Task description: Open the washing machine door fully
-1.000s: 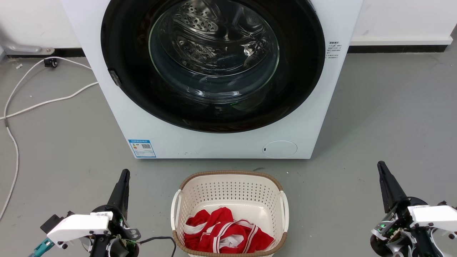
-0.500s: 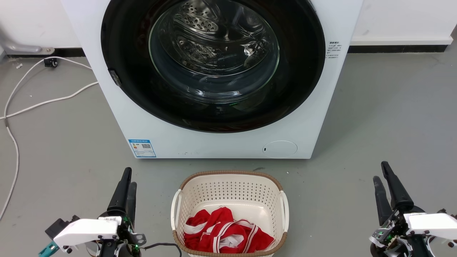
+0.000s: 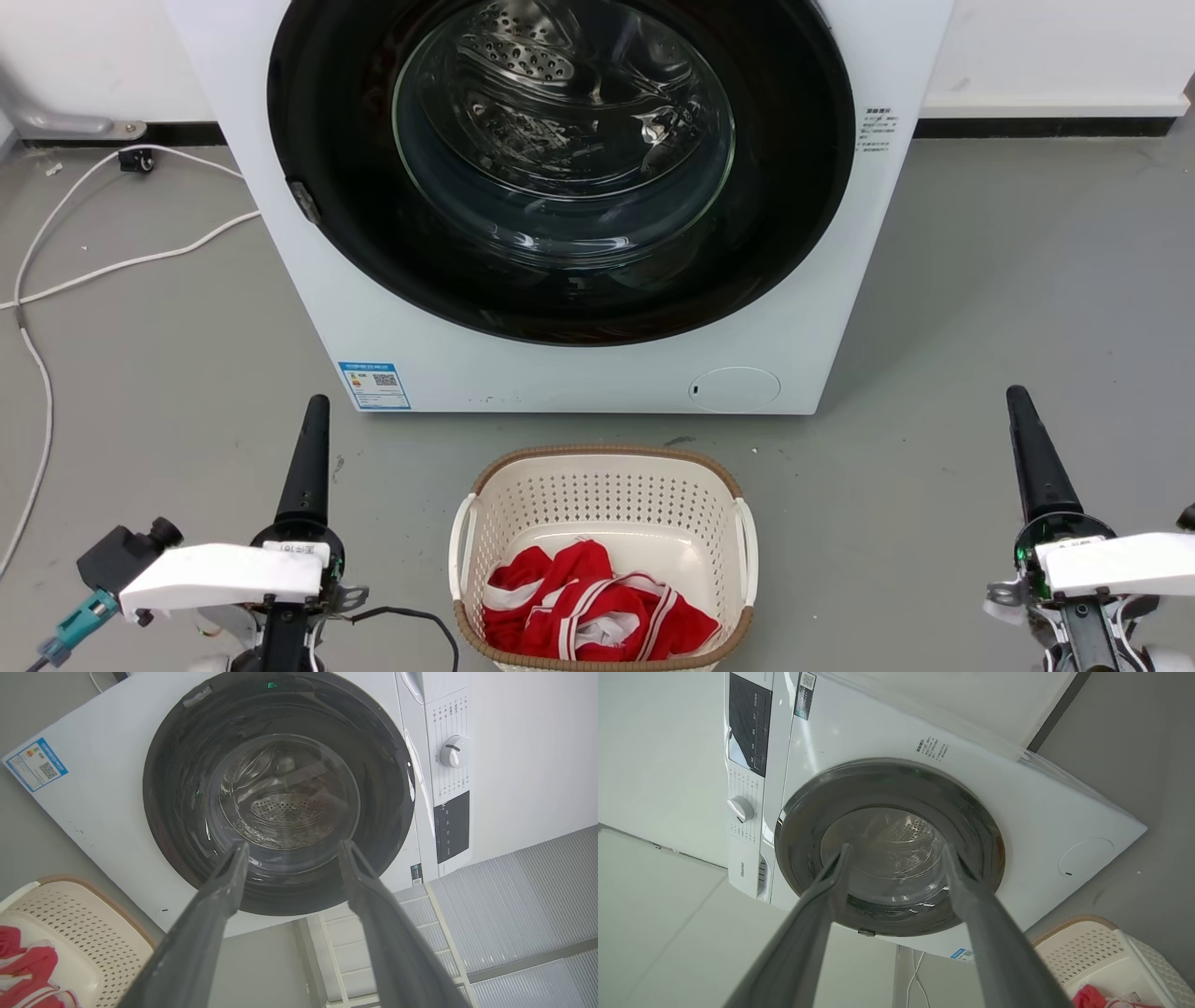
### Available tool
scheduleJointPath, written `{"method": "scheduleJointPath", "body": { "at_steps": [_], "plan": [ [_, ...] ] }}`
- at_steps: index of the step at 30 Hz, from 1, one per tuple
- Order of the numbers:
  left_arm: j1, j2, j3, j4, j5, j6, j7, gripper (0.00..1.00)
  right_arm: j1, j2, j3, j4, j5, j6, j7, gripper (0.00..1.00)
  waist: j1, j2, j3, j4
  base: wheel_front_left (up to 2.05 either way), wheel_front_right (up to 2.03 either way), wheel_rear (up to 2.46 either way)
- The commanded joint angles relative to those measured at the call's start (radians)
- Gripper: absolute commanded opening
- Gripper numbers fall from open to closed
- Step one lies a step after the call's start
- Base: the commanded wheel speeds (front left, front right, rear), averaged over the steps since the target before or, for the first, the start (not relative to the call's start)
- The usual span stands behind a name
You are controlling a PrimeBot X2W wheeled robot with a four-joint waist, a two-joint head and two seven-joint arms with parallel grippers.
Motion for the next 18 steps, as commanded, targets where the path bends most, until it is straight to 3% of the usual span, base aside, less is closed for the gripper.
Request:
{"method": "scheduleJointPath", "body": {
  "at_steps": [1, 18],
  "plan": [
    [-0.025, 0.003, 0.002, -0.035, 0.060, -0.002, -0.013, 1.00, -0.006, -0.001, 0.003, -0.038, -0.073, 0.000, -0.013, 1.00, 0.0000, 0.0000, 0.000, 0.001, 0.00, 0.00, 0.00],
    [-0.006, 0.008, -0.030, -0.077, 0.439, -0.002, -0.074, 1.00, 0.047, 0.001, 0.039, -0.101, -0.520, 0.000, -0.072, 1.00, 0.0000, 0.0000, -0.003, 0.007, 0.00, 0.00, 0.00]
  ]
}}
